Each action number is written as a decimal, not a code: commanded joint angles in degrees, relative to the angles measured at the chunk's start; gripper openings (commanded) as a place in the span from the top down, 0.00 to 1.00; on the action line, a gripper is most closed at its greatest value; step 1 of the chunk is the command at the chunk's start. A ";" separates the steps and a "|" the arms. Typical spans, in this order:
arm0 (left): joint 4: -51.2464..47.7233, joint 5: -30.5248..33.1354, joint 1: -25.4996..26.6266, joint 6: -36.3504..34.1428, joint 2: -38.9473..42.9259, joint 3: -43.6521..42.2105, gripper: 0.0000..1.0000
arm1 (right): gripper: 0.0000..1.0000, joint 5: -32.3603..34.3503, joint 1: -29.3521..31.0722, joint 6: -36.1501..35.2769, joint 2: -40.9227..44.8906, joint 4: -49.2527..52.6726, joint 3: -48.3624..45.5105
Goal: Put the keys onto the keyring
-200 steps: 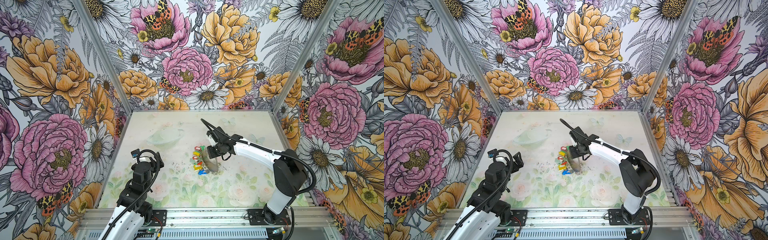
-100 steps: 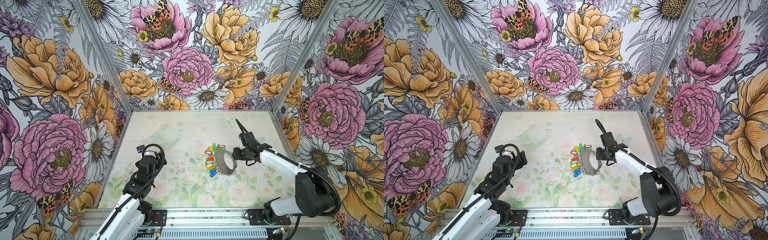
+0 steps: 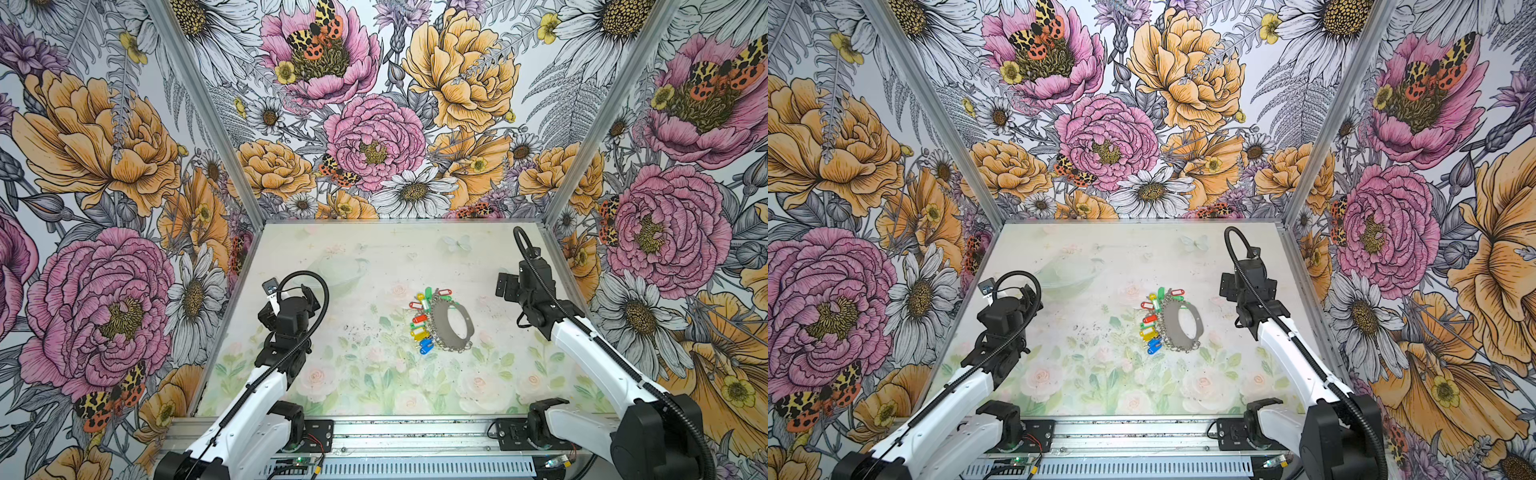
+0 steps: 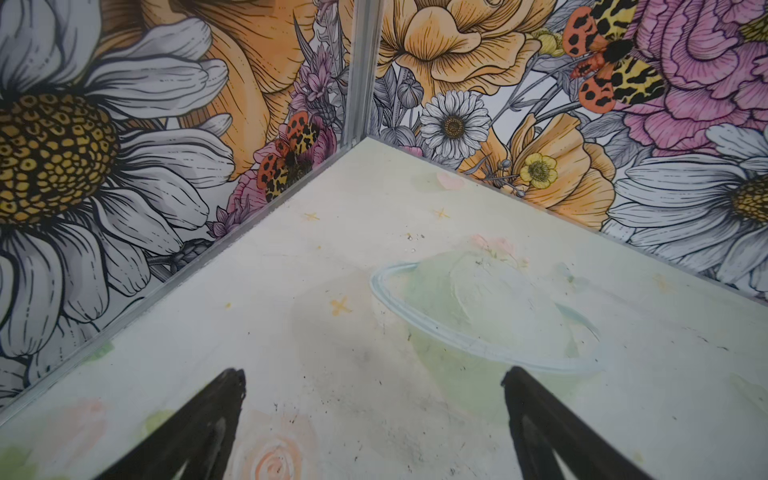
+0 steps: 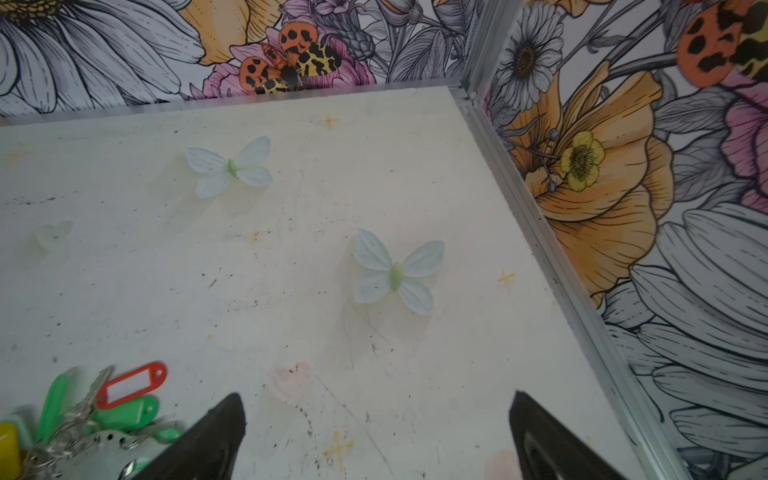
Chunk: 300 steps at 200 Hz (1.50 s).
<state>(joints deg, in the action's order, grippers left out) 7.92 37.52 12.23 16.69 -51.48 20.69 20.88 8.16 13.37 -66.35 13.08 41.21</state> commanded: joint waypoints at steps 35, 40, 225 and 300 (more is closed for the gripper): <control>25.26 -3.30 -5.14 -14.43 -18.33 0.90 0.01 | 0.00 2.79 -1.85 -13.02 -10.74 -37.37 -12.51; 29.11 -5.59 -5.72 -15.13 -19.72 -0.24 0.01 | 0.00 1.82 -1.86 -13.79 -11.37 -40.83 -13.79; 45.74 -30.10 -12.32 -16.86 -37.29 0.93 0.01 | 0.00 -6.21 -7.69 -7.31 -21.49 -66.08 -20.50; 45.78 -30.11 -12.37 -16.84 -37.29 0.93 0.01 | 0.01 -6.47 -7.66 -7.48 -21.74 -65.05 -19.84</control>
<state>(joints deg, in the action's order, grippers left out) 52.14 8.88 -0.14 0.01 -88.84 20.97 13.72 0.34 5.13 -87.90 -51.07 20.10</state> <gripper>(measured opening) 0.987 0.995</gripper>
